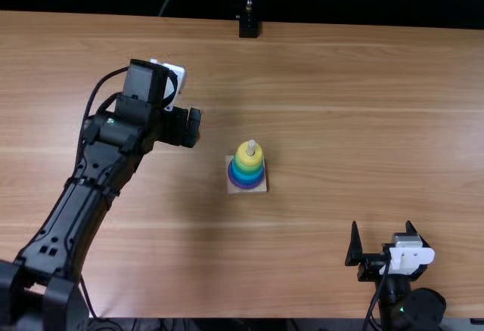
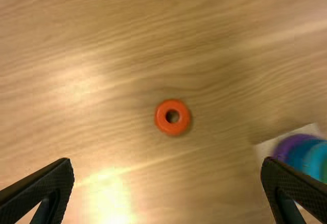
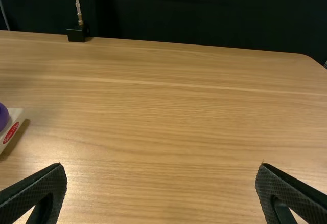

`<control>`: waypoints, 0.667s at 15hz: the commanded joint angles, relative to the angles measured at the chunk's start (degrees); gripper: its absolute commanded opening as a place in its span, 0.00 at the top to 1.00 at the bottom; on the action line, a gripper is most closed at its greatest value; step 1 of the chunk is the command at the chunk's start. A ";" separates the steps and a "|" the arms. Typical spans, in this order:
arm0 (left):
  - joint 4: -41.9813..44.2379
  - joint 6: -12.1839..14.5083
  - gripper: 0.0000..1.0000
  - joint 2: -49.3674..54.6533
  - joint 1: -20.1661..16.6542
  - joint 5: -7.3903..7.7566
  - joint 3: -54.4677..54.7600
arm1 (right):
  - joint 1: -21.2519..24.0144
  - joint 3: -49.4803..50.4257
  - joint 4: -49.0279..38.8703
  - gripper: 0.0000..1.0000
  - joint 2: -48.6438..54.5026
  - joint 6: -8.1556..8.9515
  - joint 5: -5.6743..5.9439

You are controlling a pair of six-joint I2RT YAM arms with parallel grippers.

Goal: Build the Hanoi tower: stack the rings onto the peg from bottom to top in this color order: purple, dark blue, light blue, dark green, light green, yellow, orange.

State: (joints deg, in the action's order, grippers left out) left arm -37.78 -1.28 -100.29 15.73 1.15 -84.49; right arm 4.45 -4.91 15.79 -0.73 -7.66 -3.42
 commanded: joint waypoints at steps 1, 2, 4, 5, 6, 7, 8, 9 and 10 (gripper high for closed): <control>-0.19 6.02 0.00 -3.24 -0.17 -0.73 -2.08 | 0.65 4.12 3.36 0.00 0.73 -0.35 -0.59; -0.08 6.13 0.00 -5.62 -0.08 -0.62 -2.96 | 0.65 4.12 3.36 0.00 0.73 -0.35 -0.59; -0.29 6.02 0.00 -11.15 0.27 -0.62 -6.22 | 0.65 4.12 3.36 0.00 0.73 -0.35 -0.59; -0.29 6.02 0.00 -13.79 0.45 -0.62 -8.24 | 0.65 4.12 3.36 0.00 0.73 -0.35 -0.59; -0.72 6.02 0.00 -16.16 0.80 -0.62 -10.43 | 0.65 4.12 3.36 0.00 0.73 -0.35 -0.59; -1.98 6.02 0.00 -18.10 1.06 -0.62 -12.19 | 0.65 4.12 3.36 0.00 0.73 -0.35 -0.59; -4.62 6.13 0.00 -19.77 1.24 -0.62 -13.86 | 0.65 4.12 3.36 0.00 0.73 -0.35 -0.59; -7.26 6.45 0.00 -21.17 1.24 -0.62 -15.62 | 0.65 4.12 3.36 0.00 0.73 -0.35 -0.59; -9.79 6.66 0.00 -22.67 1.24 -0.62 -16.85 | 0.65 4.12 3.36 0.00 0.73 -0.35 -0.59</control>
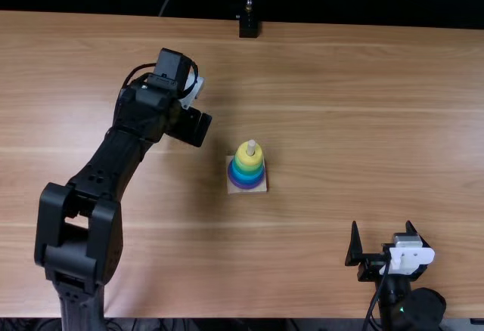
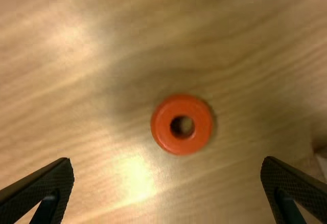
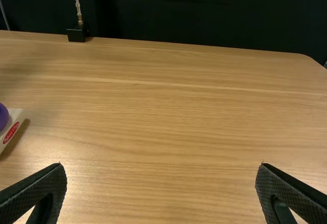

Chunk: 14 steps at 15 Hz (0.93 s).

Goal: Build the Hanoi tower: stack the rings onto the peg from bottom to top in this color order: purple, dark blue, light blue, dark green, light green, yellow, orange.

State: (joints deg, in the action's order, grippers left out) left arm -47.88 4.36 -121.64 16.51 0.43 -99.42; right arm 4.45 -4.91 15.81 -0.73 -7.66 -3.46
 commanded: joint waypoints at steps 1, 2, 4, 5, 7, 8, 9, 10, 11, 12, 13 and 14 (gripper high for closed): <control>-1.38 1.12 0.00 -2.28 0.45 0.21 -2.62 | 0.65 4.12 3.34 0.00 0.73 -0.35 -0.54; -1.69 1.12 0.00 -3.16 0.45 0.52 -3.15 | 0.65 4.12 3.34 0.00 0.73 -0.35 -0.54; -1.27 1.12 0.00 -5.45 0.45 0.52 -4.29 | 0.65 4.12 3.34 0.00 0.73 -0.35 -0.54; -1.17 1.12 0.00 -6.50 0.45 0.52 -4.82 | 0.65 4.12 3.34 0.00 0.73 -0.35 -0.54; -1.17 1.12 0.00 -8.08 0.45 0.63 -6.76 | 0.65 4.12 3.34 0.00 0.73 -0.35 -0.54; -1.27 1.12 0.00 -8.78 0.45 0.84 -7.20 | 0.65 4.12 3.34 0.00 0.73 -0.35 -0.54; -1.17 1.12 0.00 -8.87 0.45 0.84 -7.28 | 0.65 4.12 3.34 0.00 0.73 -0.35 -0.54; -1.17 1.12 0.00 -8.96 0.45 0.94 -7.28 | 0.65 4.12 3.34 0.00 0.73 -0.35 -0.54; -1.27 1.12 0.00 -8.96 0.54 0.94 -7.28 | 0.65 4.12 3.34 0.00 0.73 -0.35 -0.54; -1.27 1.12 0.00 -9.05 0.71 0.94 -7.28 | 0.65 4.12 3.34 0.00 0.73 -0.35 -0.54; -1.27 1.12 0.00 -9.31 0.71 1.05 -7.20 | 0.65 4.12 3.34 0.00 0.73 -0.35 -0.54; -1.27 1.12 0.00 -10.28 0.71 0.94 -7.20 | 0.65 4.12 3.34 0.00 0.73 -0.35 -0.54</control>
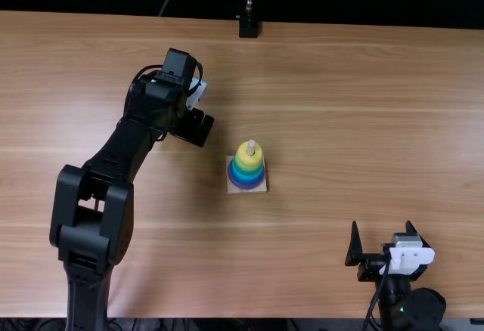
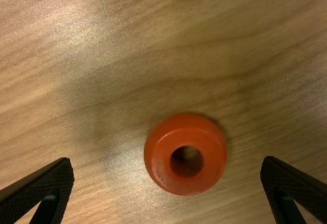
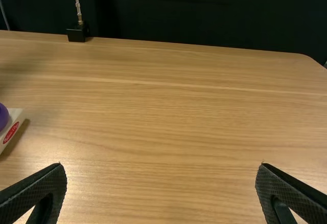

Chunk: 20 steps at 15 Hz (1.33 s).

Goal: Build the Hanoi tower: stack the rings onto the peg from bottom to top in this color order: purple, dark blue, light blue, dark green, light green, yellow, orange.

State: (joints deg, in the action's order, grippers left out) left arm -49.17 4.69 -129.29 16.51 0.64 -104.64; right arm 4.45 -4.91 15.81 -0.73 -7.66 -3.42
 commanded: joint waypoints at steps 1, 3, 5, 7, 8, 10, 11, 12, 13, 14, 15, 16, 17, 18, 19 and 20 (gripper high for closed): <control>0.12 0.80 0.00 -3.33 0.80 0.83 -1.97 | 0.65 4.12 3.34 0.00 0.73 -0.35 -0.59; 0.23 0.80 0.00 -3.77 0.80 0.83 -2.06 | 0.65 4.12 3.34 0.00 0.73 -0.35 -0.59; 0.23 0.80 0.00 -3.86 0.89 0.83 -2.06 | 0.65 4.12 3.34 0.00 0.73 -0.35 -0.59; 0.23 0.80 0.00 -3.86 1.15 0.83 -2.06 | 0.65 4.12 3.34 0.00 0.73 -0.35 -0.59; 0.23 1.01 0.21 -3.86 1.24 0.83 -1.97 | 0.65 4.12 3.34 0.00 0.73 -0.35 -0.59; 0.34 0.90 0.92 -3.86 1.24 0.41 -1.97 | 0.65 4.12 3.34 0.00 0.73 -0.35 -0.59; 0.23 0.90 1.00 -3.77 1.24 -0.01 -2.06 | 0.65 4.12 3.34 0.00 0.73 -0.35 -0.59; 0.02 0.90 1.00 -3.77 1.24 -0.01 -2.06 | 0.65 4.12 3.34 0.00 0.73 -0.35 -0.59; -0.09 1.01 1.00 -3.77 1.24 -0.12 -2.06 | 0.65 4.12 3.34 0.00 0.73 -0.35 -0.59; -0.19 1.01 1.00 -3.77 1.15 -0.12 -2.06 | 0.65 4.12 3.34 0.00 0.73 -0.35 -0.59; -0.30 1.01 1.00 -3.60 1.15 -0.12 -2.06 | 0.65 4.12 3.34 0.00 0.73 -0.35 -0.59; -0.30 1.01 1.00 -3.24 1.15 -0.12 -2.15 | 0.65 4.12 3.34 0.00 0.73 -0.35 -0.59; -0.30 1.01 1.00 -3.07 1.15 -0.12 -2.59 | 0.65 4.12 3.34 0.00 0.73 -0.35 -0.59; -0.51 0.90 1.00 -2.37 1.15 -0.12 -4.34 | 0.65 4.12 3.34 0.00 0.73 -0.35 -0.59; -0.82 0.80 1.00 -1.05 1.15 -0.22 -6.10 | 0.65 4.12 3.34 0.00 0.73 -0.35 -0.59; -1.99 0.69 1.00 0.18 1.15 -0.12 -7.33 | 0.65 4.12 3.34 0.00 0.73 -0.35 -0.59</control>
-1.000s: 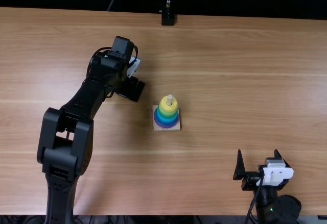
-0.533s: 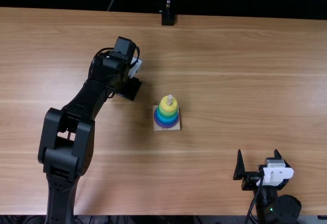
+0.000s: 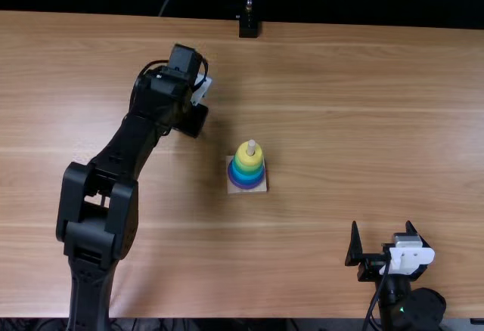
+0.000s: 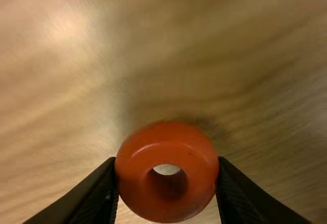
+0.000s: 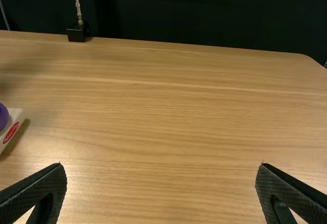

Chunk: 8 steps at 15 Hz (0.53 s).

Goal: Build the Hanoi tower: stack the rings onto the peg from bottom to top in this color order: purple, dark blue, light blue, dark green, light green, yellow, orange.

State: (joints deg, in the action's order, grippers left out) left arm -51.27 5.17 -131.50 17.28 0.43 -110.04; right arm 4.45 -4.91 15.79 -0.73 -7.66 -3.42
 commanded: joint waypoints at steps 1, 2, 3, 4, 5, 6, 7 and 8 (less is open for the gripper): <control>-2.42 0.10 1.00 3.53 0.39 0.10 -3.69 | 0.65 4.12 3.36 0.00 0.73 -0.35 -0.59; -6.32 -0.11 1.00 4.32 0.39 0.10 -6.33 | 0.65 4.12 3.36 0.00 0.73 -0.35 -0.59; -10.75 -0.21 1.00 4.41 0.56 0.21 -9.05 | 0.65 4.12 3.36 0.00 0.73 -0.35 -0.59; -15.29 -0.32 1.00 4.50 0.65 0.31 -12.04 | 0.65 4.12 3.36 0.00 0.73 -0.35 -0.59; -20.88 -0.32 1.00 4.50 0.74 0.52 -15.91 | 0.65 4.12 3.36 0.00 0.73 -0.35 -0.59; -26.47 -0.42 1.00 4.68 1.27 0.84 -20.13 | 0.65 4.12 3.36 0.00 0.73 -0.35 -0.59; -30.79 -0.42 1.00 4.68 2.50 1.05 -23.73 | 0.65 4.12 3.36 0.00 0.73 -0.35 -0.59; -33.00 -0.42 1.00 4.68 3.64 1.16 -26.28 | 0.65 4.12 3.36 0.00 0.73 -0.35 -0.59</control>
State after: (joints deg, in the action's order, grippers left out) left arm -83.96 5.08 -129.64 19.18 0.58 -134.32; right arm 4.45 -4.91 15.79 -0.73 -7.64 -3.44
